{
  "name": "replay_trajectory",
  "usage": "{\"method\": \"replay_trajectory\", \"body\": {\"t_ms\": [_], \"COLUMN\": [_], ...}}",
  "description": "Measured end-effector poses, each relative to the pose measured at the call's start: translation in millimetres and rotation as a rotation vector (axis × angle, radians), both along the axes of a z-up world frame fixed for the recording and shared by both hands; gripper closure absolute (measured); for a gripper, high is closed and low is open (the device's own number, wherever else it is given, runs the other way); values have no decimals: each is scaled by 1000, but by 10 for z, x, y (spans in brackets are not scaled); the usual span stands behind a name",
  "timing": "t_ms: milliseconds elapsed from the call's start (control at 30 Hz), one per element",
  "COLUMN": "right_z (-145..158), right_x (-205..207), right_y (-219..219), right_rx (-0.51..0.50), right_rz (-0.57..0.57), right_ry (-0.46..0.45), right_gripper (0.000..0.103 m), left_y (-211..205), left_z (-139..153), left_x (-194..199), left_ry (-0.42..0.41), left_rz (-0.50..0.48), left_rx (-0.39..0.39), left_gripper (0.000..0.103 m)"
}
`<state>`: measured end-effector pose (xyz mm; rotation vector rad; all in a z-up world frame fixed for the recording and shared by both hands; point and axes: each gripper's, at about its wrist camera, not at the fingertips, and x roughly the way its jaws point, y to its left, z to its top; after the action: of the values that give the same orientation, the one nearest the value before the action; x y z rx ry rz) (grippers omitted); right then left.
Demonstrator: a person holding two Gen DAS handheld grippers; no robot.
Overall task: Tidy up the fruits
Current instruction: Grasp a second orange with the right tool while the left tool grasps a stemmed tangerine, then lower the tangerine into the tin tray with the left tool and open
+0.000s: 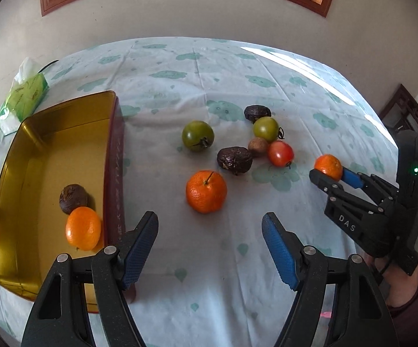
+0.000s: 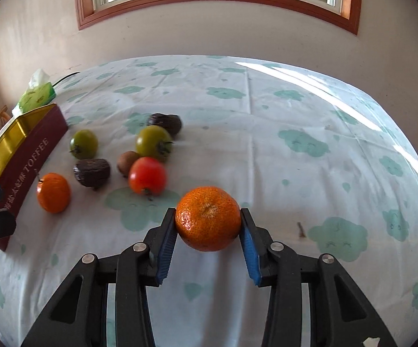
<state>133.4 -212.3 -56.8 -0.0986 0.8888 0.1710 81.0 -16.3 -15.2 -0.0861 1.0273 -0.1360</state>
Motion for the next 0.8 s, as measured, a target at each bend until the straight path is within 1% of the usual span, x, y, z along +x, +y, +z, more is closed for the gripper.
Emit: {"method": "replay_trajectory", "body": {"t_ms": [67, 133, 167, 200, 300, 367, 467, 500, 533, 567, 667, 800], "right_z": [-6, -14, -18, -16, -19, -18, -24, -23, -22, -22, -25, -25], "right_x": [16, 24, 25, 22, 14, 10, 13, 12, 11, 9, 10, 7], "right_y": [-70, -52, -36, -16, -12, -13, -13, -22, -19, -18, -20, -13], "right_rx": [39, 34, 28, 24, 20, 28, 36, 35, 33, 32, 33, 27], "right_rz": [-9, -6, 0, 8, 18, 17, 17, 17, 17, 16, 16, 16], "right_ry": [11, 16, 17, 16, 18, 17, 19, 19, 18, 18, 18, 17], "right_gripper": [64, 64, 64, 64, 63, 63, 63, 63, 63, 63, 63, 63], "left_y": [-16, 3, 10, 10, 11, 19, -11, -21, -28, -37, -52, -17], "left_z": [-72, -162, -189, -210, -261, -303, -354, -368, -375, -365, -330, -225], "left_x": [84, 177, 213, 248, 326, 370, 423, 440, 448, 445, 409, 309], "left_ry": [22, 61, 72, 77, 76, 88, 93, 95, 97, 90, 87, 71], "left_rz": [4, 26, 26, 21, 36, 40, 34, 33, 28, 22, 25, 17], "left_rx": [-1, -8, -21, -31, 3, -3, 13, 22, 18, 16, 35, 22], "left_gripper": [35, 40, 46, 47, 47, 48, 50, 55, 57, 63, 63, 63]}}
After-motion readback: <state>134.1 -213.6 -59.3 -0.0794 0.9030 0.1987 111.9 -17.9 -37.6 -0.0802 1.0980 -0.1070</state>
